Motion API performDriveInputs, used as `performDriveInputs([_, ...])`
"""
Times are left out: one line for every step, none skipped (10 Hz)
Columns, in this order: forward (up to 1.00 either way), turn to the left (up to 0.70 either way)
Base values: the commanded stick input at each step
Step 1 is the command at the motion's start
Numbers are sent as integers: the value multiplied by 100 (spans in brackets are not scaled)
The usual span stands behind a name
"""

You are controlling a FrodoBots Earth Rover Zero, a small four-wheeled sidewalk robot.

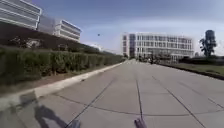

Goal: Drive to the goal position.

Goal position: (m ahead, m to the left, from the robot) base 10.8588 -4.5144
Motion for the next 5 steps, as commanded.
performDriveInputs([70,-20])
performDriveInputs([70,-35])
performDriveInputs([70,-35])
performDriveInputs([70,-35])
performDriveInputs([70,-35])
